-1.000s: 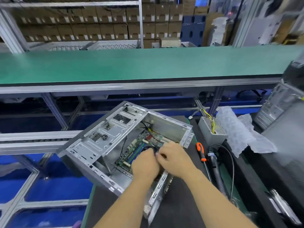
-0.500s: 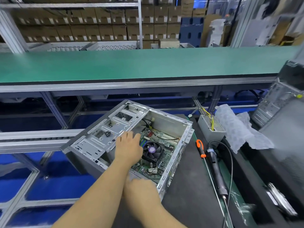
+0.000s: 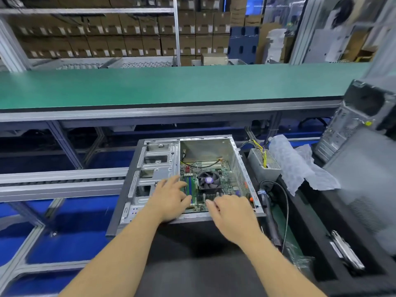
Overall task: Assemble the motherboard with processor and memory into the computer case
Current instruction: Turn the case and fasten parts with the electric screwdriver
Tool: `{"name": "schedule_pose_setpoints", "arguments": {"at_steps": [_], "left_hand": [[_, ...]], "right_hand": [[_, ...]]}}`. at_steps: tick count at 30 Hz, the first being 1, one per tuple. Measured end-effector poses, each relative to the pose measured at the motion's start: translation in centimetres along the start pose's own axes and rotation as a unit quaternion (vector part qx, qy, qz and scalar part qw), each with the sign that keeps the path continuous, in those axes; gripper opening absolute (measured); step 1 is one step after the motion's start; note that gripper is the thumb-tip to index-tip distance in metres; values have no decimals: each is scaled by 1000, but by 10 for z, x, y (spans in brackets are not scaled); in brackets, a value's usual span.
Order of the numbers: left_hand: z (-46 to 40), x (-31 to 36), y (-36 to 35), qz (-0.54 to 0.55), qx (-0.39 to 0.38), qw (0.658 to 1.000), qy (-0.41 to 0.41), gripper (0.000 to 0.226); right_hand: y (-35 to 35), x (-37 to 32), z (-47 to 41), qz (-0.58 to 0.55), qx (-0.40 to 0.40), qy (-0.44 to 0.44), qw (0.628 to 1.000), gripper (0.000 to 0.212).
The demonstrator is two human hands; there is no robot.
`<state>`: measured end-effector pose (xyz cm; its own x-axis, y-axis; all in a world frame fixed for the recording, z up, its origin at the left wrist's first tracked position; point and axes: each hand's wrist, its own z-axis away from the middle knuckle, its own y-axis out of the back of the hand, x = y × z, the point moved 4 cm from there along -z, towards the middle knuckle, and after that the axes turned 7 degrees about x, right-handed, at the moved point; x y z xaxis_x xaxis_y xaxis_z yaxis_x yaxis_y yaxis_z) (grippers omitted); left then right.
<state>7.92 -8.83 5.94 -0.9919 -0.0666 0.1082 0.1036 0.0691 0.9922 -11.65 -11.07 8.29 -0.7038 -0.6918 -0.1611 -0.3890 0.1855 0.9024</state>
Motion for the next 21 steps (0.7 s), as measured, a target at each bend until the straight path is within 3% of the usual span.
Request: {"name": "schedule_pose_setpoints", "arguments": {"at_steps": [2,5,9,13,17,21], "left_hand": [[3,2,0,25,19,999,-7,51],[7,1,-2,90,38,995,18,42],[12,0,-6,126,36,991,38,35],[11,8,-3,132,39,989,52,46],[13,31,-4,99,30,991,82,50],[12,61,-9,111,21,987,115,57]], "right_hand": [[-11,-30,8,-26,44,-52,997,50],[-18,-40,10,38,79,-52,995,50],[-29,-32,5,37,138,-15,990,45],[-37,-18,-7,31,164,36,985,44],[-38,11,-28,39,108,68,991,51],[-32,34,-49,49,-62,58,995,54]]}}
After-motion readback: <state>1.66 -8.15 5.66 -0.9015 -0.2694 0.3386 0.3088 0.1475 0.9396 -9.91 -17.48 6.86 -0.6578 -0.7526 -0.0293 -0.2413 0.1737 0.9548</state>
